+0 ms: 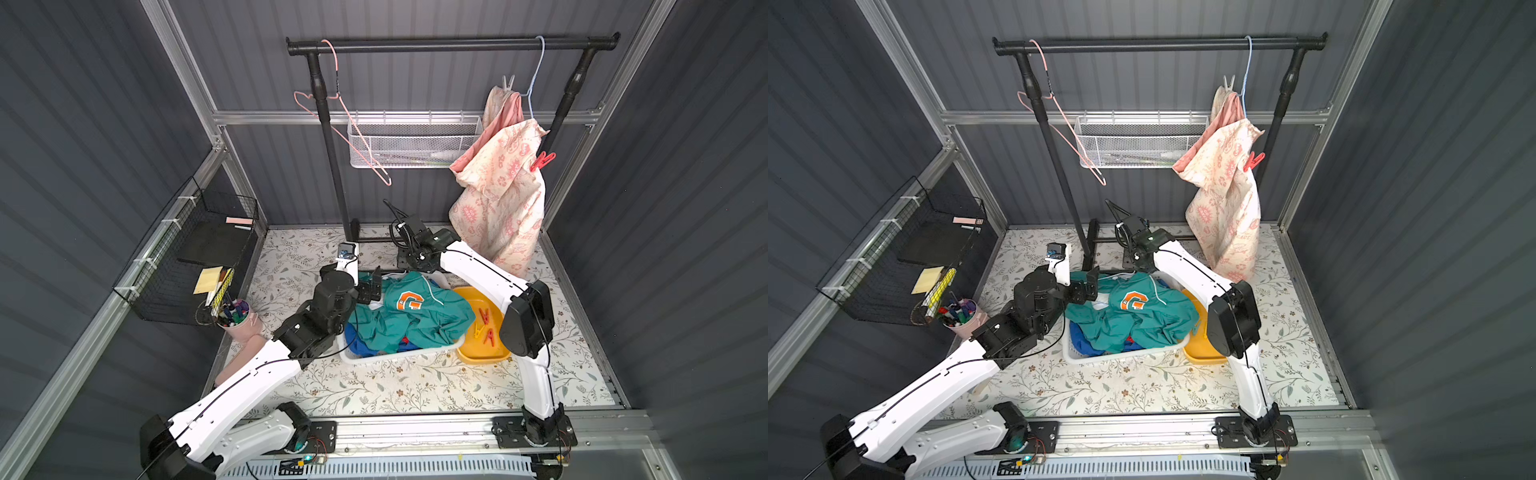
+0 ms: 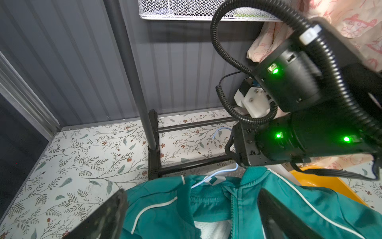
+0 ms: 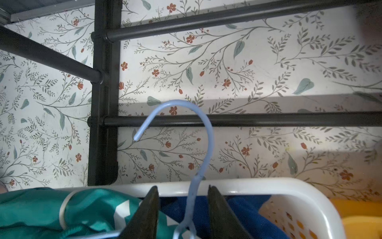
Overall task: Remove the clothespins securing jackets to the hanger
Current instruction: Pick up the hanger from the basket, then remove the jacket from the hanger.
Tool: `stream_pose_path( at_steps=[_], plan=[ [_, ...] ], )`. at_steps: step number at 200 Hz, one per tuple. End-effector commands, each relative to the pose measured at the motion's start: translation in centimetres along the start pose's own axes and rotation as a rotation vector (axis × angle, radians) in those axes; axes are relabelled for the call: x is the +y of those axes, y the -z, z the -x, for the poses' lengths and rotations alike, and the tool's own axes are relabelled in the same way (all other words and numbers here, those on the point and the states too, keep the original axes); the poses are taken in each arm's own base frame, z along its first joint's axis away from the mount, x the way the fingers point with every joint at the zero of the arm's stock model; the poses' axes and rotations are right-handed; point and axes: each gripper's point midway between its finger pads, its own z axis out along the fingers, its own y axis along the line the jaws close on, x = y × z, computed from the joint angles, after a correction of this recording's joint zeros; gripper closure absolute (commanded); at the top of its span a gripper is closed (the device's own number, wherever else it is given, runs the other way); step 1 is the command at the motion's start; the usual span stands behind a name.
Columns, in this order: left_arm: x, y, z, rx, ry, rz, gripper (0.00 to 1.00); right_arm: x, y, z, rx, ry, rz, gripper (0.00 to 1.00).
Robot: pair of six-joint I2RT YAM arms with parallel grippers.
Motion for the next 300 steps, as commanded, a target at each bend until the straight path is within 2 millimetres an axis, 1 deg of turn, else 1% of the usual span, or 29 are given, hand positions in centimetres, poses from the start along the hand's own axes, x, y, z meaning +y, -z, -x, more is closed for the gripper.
stream_pose_path(
  at_steps=[1, 9, 28, 49, 59, 73, 86, 108, 111, 124, 145, 166, 183, 195, 209, 219, 232, 254, 266, 300],
  plan=[
    [0.2, 0.5, 0.6, -0.029, 0.004, -0.011, 0.01, -0.4, -1.0, -0.5, 0.032, -0.015, -0.023, 0.65],
    [0.2, 0.5, 0.5, -0.028, 0.002, -0.011, 0.01, -0.3, -0.9, -0.4, 0.029, -0.015, -0.015, 0.67],
    [0.0, 0.4, 0.5, -0.022, 0.001, -0.015, 0.01, 0.0, -0.7, 0.0, 0.018, -0.015, -0.007, 0.68],
    [0.1, 0.6, 1.0, -0.034, 0.003, -0.016, 0.01, 0.2, -0.5, 0.1, 0.021, -0.023, 0.007, 0.7],
    [0.1, 0.7, 1.2, -0.04, 0.005, -0.017, 0.01, 0.1, -0.5, 0.1, 0.022, -0.023, 0.007, 0.73],
    [0.1, 0.8, 1.4, -0.045, 0.006, -0.016, 0.01, 0.1, -0.6, 0.2, 0.026, -0.025, 0.01, 0.78],
    [0.2, 0.9, 1.6, -0.047, 0.008, -0.016, 0.01, 0.2, -0.6, 0.2, 0.034, -0.032, 0.022, 0.87],
    [0.3, 1.1, 1.8, -0.05, 0.01, -0.012, 0.01, 0.6, 0.2, 0.5, 0.027, -0.037, 0.045, 1.0],
    [0.3, 1.1, 1.8, -0.05, 0.009, -0.01, 0.01, 0.6, 0.3, 0.6, 0.026, -0.038, 0.046, 1.0],
    [0.3, 1.1, 1.9, -0.047, 0.006, -0.01, 0.01, 0.9, 1.3, 0.9, 0.017, -0.046, 0.068, 1.0],
    [0.5, 1.0, 1.9, -0.04, -0.008, 0.006, 0.01, 1.9, 3.8, 1.9, -0.018, -0.052, 0.121, 1.0],
    [1.1, 0.7, 2.1, -0.024, -0.042, 0.056, 0.01, 3.3, 7.6, 3.0, -0.103, -0.013, 0.164, 1.0],
    [1.2, 0.2, 1.9, 0.008, -0.086, 0.079, 0.01, 4.3, 10.9, 3.8, -0.186, 0.025, 0.192, 1.0],
    [1.7, -0.2, 1.6, 0.035, -0.105, 0.125, 0.01, 5.0, 13.1, 4.2, -0.239, 0.051, 0.206, 1.0],
    [2.3, -0.7, 1.2, 0.076, -0.136, 0.171, 0.01, 5.4, 15.0, 4.4, -0.282, 0.078, 0.214, 1.0],
    [2.1, -1.1, 1.1, 0.099, -0.157, 0.176, 0.01, 5.6, 16.1, 4.4, -0.306, 0.094, 0.217, 1.0],
    [1.8, -1.7, 0.6, 0.139, -0.178, 0.177, 0.01, 5.7, 17.0, 4.4, -0.328, 0.108, 0.217, 1.0],
    [2.4, -2.4, -0.5, 0.203, -0.19, 0.232, 0.02, 5.8, 18.2, 4.4, -0.358, 0.127, 0.227, 1.0],
    [2.6, -2.6, -0.8, 0.221, -0.184, 0.255, 0.07, 5.7, 18.6, 4.5, -0.376, 0.136, 0.223, 1.0],
    [3.3, -3.0, -1.4, 0.26, -0.164, 0.299, 0.25, 5.3, 18.9, 4.5, -0.395, 0.151, 0.208, 1.0]
  ],
)
